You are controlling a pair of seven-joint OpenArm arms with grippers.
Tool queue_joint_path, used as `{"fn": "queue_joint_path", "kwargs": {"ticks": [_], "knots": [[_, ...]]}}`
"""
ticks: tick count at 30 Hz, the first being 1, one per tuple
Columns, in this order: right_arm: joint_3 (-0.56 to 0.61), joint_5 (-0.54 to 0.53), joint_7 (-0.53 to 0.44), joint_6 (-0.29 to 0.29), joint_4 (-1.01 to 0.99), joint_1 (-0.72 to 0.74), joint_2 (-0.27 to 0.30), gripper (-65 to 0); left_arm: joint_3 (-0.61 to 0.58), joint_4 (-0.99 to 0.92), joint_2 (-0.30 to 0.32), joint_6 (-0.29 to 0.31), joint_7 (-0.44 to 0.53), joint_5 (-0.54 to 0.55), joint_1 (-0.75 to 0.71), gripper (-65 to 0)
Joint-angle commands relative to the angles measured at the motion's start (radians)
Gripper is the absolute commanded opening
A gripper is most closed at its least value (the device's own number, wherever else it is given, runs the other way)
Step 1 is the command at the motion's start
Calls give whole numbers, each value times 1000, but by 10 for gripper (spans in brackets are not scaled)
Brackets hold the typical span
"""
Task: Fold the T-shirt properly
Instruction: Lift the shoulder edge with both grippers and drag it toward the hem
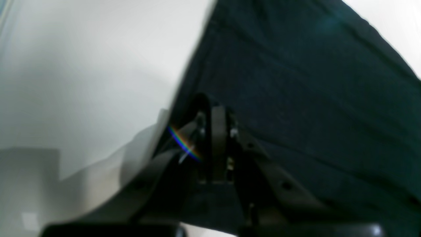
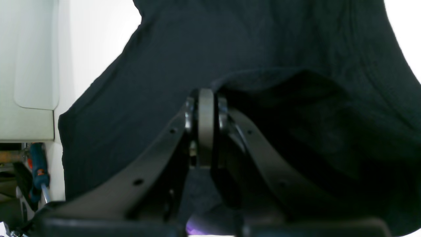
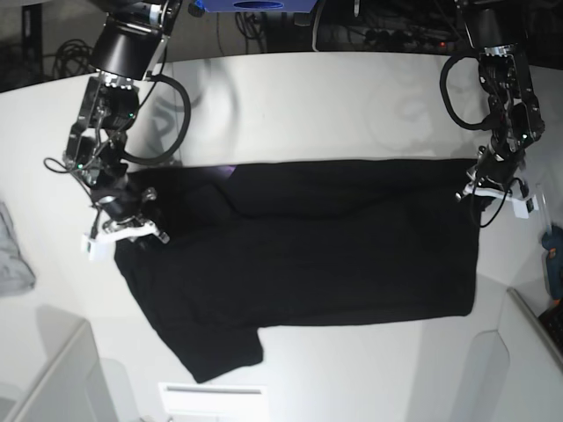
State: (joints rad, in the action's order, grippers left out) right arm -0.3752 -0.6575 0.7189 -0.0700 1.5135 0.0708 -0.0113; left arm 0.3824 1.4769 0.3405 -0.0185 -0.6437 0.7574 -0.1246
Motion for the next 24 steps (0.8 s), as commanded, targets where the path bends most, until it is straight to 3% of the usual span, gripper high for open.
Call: {"fn": "queue_joint_path", "kwargs": {"ticks": [1,3,6,7,9,14,16,21,24], "knots": [[-3,-15,-20,-7,9,19,7,-650,8,17,18,7,18,7,12,-650],[-3,-15,-20,-7,6,19,7,-650,14,21,16,7,18,7,10,-650],[-11,-15,-22,-7,9,14,7,-476,16,23,16,7,18,6,10,-650],[-11,-15,-22,-7,14,14,7,-428,16,23,16,7,18,7,10,-625],[-12,-15,-32,-7,22,11,7,-380,16,23,18,7,18,7,12,-512],[-12,-15,-107,-7,65,-19,7,-378,19,24,21,7,20,9,15,-194],[-14,-15,-111,-6,103,-42,7,-378,51,41,18,9,20,11,10,-117],[-74,-17,-111,-3,272,-156,-2,-380,177,186,-17,13,20,12,-82,-94],[-104,-18,-111,95,361,-231,-17,-380,220,247,-54,15,20,12,-157,-94]]}}
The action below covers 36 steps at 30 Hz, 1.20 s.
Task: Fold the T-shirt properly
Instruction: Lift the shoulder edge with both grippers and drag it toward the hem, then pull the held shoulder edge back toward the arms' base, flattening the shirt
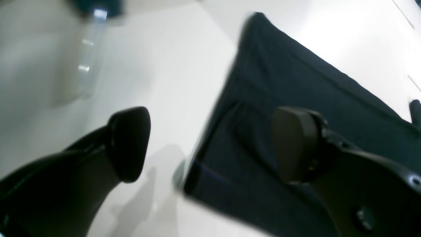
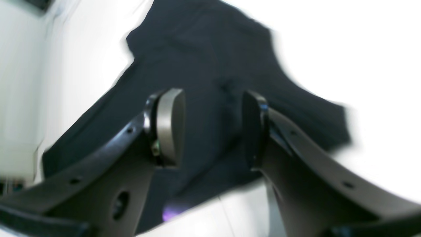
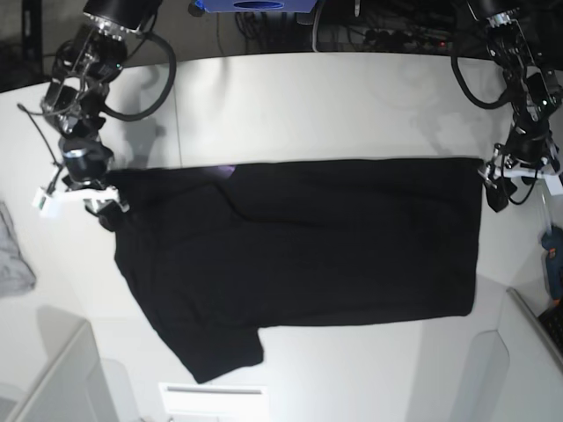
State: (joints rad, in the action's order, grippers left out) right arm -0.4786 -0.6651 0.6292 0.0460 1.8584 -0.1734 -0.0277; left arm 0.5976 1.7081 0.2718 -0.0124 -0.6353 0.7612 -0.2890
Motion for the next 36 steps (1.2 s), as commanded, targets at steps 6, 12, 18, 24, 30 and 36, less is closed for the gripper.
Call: {"fn": "queue_joint_path", "kwargs": {"ticks": [6,12,18,24,30,36], "knots": [[-41,-17,-22,59,80,-107,-28,-371,17,-46,-42,108,12,-1,-43,-95],[-84,-17,-22,59,-16,-104,-68,-356,9,-121,-44,110,13,-1,-32,-95],[-87,-17,-62,59,-181,-53,-62,-287,9,-182,-42,110,15,-1,-20,-95],[-82,-12,-139,59,-306,-13,-59,-287,8,-240,-42,110,13,-1,12,-95],[-76,-11,-141,59,-368,24,-39,-287,-1,-280,-41,110,12,-1,53,-97],[-84,-11,-142,59,-411,51,-21,-287,-72,-302,-38,108,16,-1,80,-132]]}}
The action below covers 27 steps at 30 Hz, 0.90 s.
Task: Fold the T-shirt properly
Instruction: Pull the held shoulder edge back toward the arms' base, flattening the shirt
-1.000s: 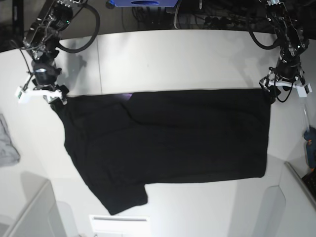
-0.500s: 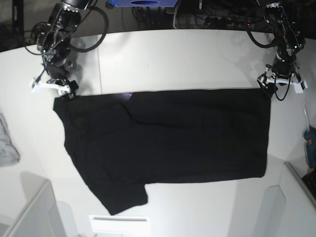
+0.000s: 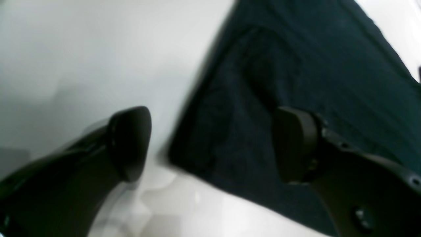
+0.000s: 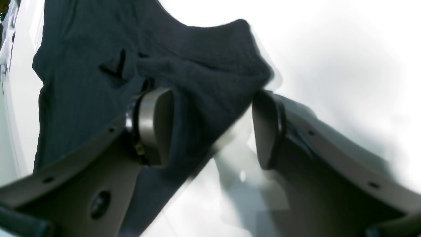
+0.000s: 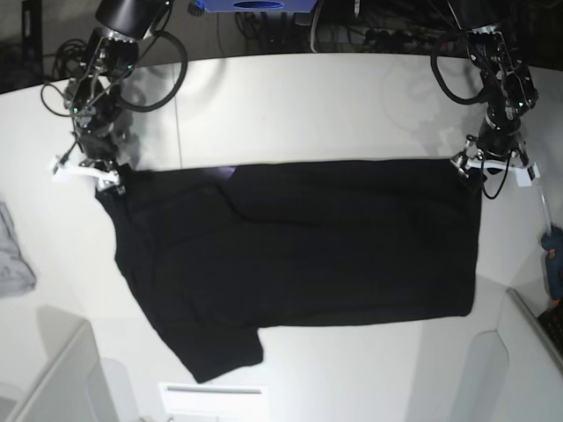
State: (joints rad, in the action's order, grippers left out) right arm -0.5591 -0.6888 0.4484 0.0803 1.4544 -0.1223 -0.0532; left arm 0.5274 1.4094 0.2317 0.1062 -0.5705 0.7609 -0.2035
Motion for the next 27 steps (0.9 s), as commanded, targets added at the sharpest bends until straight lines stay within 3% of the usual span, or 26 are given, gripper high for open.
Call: {"fn": "queue_joint_path", "kwargs": {"ticks": [1,5,14,18,20,25,27], "knots": [[-3,13,39,25,-14,2,9,-287,-5,-12,-1,-10,-52,-1,8,-169],[-5,13,39,25,-31,17,16,-287,-6,-66,-1,-10,-53,-1,31,-304],[1,13,-10,25,-86,28,16,-287,-49,-83,2,-7,-53,-1,51,-469],[1,13,-17,25,-91,28,16,-294,-53,-83,2,-10,-53,-1,52,-627],[-3,13,-17,25,-91,29,16,-356,-54,-83,4,-10,-53,-1,52,-650],[-3,7,-17,25,-100,42,42,-650,-56,-81,7,-10,-53,-1,51,-650],[-5,7,-17,25,-100,52,43,-650,-56,-77,8,-10,-53,-1,45,-650]]}}
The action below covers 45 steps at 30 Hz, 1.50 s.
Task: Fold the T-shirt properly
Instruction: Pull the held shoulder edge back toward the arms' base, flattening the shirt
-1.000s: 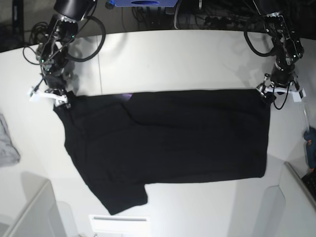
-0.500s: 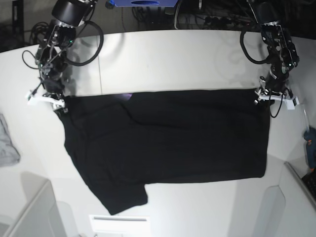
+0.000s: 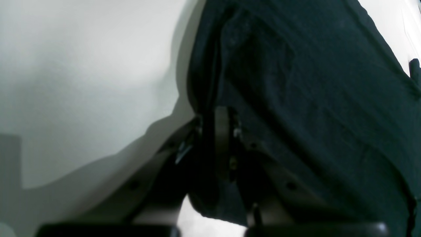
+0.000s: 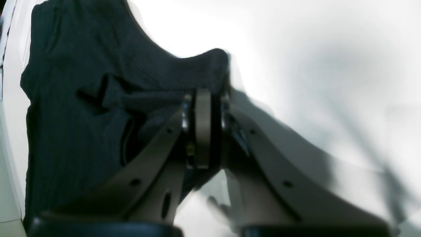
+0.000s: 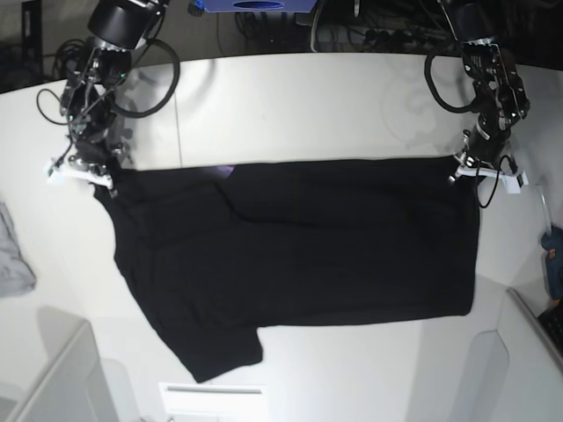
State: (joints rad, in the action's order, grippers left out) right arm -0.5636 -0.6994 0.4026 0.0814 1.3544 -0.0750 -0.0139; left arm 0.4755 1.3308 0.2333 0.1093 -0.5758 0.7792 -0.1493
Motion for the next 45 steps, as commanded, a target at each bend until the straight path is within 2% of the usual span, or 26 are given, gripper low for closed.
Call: {"fn": "queue_joint_path", "kwargs": {"ticks": [1,7,10,18,34,45], "knots": [[0,17,29,24,0,5,4,-650,-5,6,15,-13,-49,-19,-13,-650],[0,17,35,24,66,-19,4,-650,-5,23,54,-13,-54,-17,-32,-650],[1,17,38,24,112,-41,2,-650,4,48,68,-10,-111,-11,-49,-650],[0,17,115,25,228,-118,-2,-650,-1,131,68,-10,-126,-11,-117,-650],[0,17,114,25,412,-342,-5,-650,6,303,64,-12,-126,-13,-303,-650],[6,16,114,24,465,-467,-7,-650,7,306,67,-10,-126,-13,-405,-650]]}}
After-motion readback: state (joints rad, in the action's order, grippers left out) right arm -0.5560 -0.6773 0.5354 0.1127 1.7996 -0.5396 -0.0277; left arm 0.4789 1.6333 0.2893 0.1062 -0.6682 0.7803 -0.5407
